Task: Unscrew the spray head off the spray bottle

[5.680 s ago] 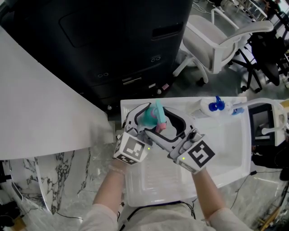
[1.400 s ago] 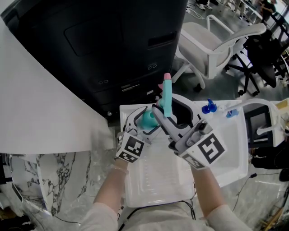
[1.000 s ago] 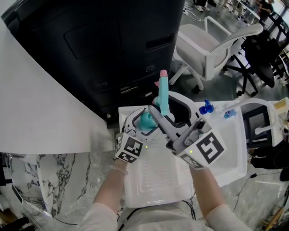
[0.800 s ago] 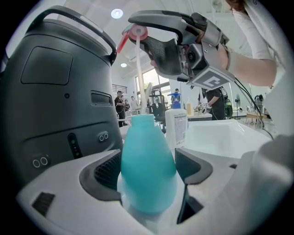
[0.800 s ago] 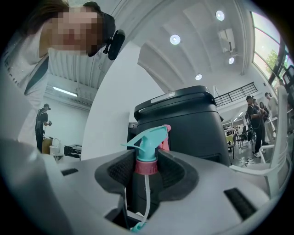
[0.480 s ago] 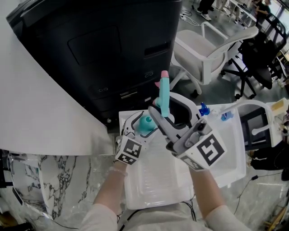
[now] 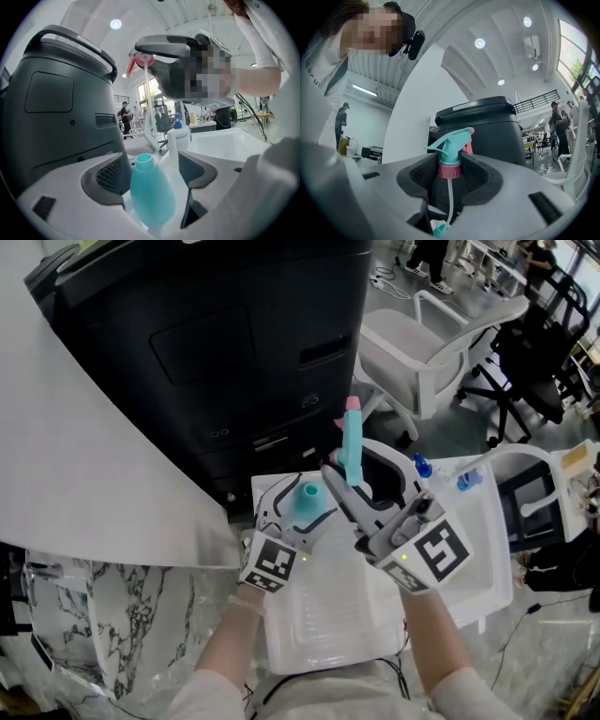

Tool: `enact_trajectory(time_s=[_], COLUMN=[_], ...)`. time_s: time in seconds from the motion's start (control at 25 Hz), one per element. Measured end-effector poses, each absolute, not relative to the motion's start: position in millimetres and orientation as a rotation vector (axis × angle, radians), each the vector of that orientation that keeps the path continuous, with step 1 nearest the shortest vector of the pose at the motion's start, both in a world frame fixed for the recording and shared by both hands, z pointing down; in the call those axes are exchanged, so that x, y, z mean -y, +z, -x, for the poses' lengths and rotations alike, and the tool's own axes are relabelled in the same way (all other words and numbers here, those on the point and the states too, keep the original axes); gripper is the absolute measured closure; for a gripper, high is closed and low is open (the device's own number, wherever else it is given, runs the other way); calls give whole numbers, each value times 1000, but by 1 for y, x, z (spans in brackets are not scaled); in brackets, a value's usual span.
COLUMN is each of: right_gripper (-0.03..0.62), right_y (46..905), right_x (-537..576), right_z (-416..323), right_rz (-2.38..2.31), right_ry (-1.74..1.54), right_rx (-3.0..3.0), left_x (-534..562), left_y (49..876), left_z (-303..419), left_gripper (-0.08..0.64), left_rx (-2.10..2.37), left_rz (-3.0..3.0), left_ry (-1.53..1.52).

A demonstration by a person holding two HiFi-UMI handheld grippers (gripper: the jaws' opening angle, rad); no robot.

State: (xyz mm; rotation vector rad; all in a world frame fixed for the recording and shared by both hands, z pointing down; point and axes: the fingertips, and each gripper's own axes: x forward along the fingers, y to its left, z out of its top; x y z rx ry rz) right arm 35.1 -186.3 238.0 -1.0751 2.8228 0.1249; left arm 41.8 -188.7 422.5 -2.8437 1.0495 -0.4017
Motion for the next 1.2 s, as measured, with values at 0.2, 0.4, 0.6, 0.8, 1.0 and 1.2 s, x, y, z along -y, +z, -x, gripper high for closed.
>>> enact_trajectory(time_s=[0.2,0.4,0.6,0.8,1.0,1.2], right_gripper=[436,436,436,436,436,436], right_y=[244,249,256,266,275,285], right_x=[179,168,154,143,134,124], right_z=[-44,-55,-60,-68,-75,-77], right_rz=[1117,1151,1174,1210,1247,1267], right_ry=[99,78,62,37,-5,-29], right_rx=[-2836,-2846,-2870,-2894,-2892,-2902], left_x=[176,164,150,141,132,124], left_y=[407,382,365,357,349,346], left_z=[-32,-16,-5,8,24,41], left_gripper=[206,206,221,335,445,504], left_rx=[-1069,-1129,-1168,-1235,-1319,-1417], left_rz=[2822,2821,2841,2805,2794,2790], left_ry=[-394,-320,-255,-246,-191,-149])
